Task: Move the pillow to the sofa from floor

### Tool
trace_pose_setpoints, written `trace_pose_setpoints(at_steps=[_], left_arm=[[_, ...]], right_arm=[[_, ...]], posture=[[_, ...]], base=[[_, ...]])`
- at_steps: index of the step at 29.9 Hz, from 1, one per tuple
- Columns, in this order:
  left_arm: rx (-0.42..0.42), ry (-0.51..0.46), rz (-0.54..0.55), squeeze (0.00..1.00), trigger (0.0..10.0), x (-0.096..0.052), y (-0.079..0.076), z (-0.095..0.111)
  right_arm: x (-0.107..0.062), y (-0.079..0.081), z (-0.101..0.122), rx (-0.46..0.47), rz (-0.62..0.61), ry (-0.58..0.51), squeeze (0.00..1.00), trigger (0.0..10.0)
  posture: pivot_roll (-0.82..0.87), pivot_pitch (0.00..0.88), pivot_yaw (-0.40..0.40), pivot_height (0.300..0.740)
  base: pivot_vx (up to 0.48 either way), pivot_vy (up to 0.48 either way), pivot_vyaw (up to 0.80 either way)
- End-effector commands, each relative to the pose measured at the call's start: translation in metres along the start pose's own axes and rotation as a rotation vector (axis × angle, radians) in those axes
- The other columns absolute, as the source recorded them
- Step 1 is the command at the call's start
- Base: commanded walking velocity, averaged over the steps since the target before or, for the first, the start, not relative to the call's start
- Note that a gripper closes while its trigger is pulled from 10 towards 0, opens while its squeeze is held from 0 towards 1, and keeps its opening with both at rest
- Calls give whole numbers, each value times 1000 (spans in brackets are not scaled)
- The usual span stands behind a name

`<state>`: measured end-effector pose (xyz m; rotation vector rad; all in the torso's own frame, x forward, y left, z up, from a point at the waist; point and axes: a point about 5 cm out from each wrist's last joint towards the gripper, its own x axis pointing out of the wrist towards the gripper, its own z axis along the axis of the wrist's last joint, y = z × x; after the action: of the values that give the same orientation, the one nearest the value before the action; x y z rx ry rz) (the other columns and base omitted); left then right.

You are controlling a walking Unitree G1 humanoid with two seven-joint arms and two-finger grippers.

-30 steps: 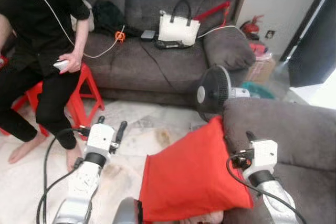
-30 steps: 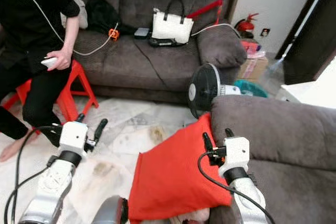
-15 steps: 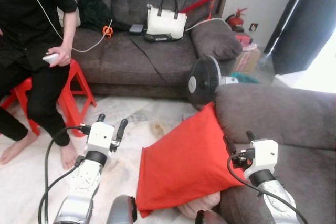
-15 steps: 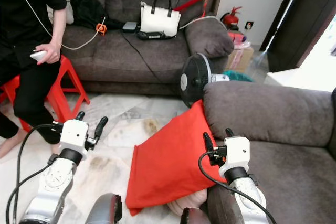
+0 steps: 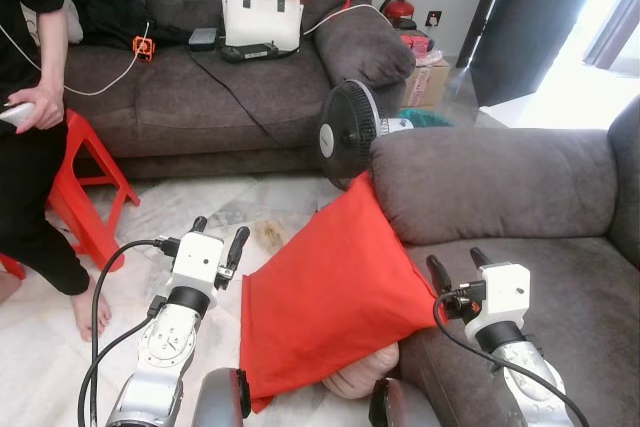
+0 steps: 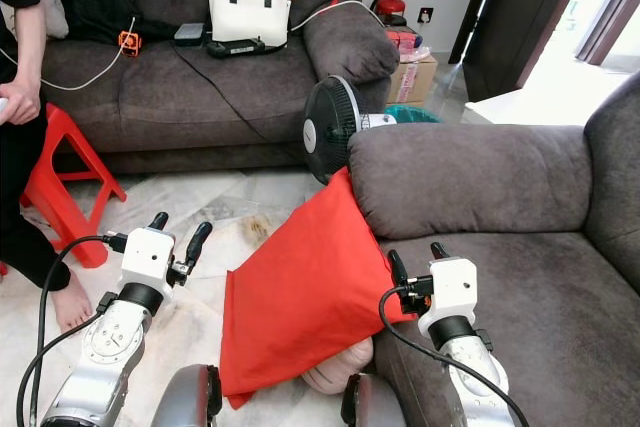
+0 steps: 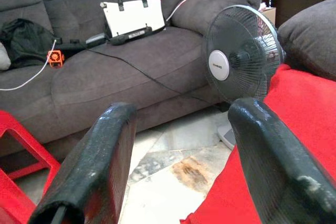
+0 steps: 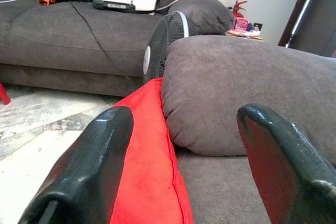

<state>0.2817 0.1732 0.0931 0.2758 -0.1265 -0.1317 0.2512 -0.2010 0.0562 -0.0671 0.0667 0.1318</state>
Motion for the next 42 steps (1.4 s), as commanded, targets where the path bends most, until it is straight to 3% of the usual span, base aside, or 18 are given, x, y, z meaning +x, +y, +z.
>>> trace_pose_setpoints(at_steps=[1,8,42], left_arm=[[2,5,-8,0,10000,1,-1,-1],[1,6,-12,0,10000,1,-1,-1],[-63,19,-25,0,10000,3,-5,-1]], right_arm=[[1,-6,0,-2,-12,12,0,10000],[1,-6,0,-13,-10,17,0,10000],[1,-8,0,-25,-20,8,0,10000]], posture=[[74,0,-83,575],[74,0,-80,520],[77,0,-82,520]], base=[[0,0,0],[0,0,0],[29,0,0]])
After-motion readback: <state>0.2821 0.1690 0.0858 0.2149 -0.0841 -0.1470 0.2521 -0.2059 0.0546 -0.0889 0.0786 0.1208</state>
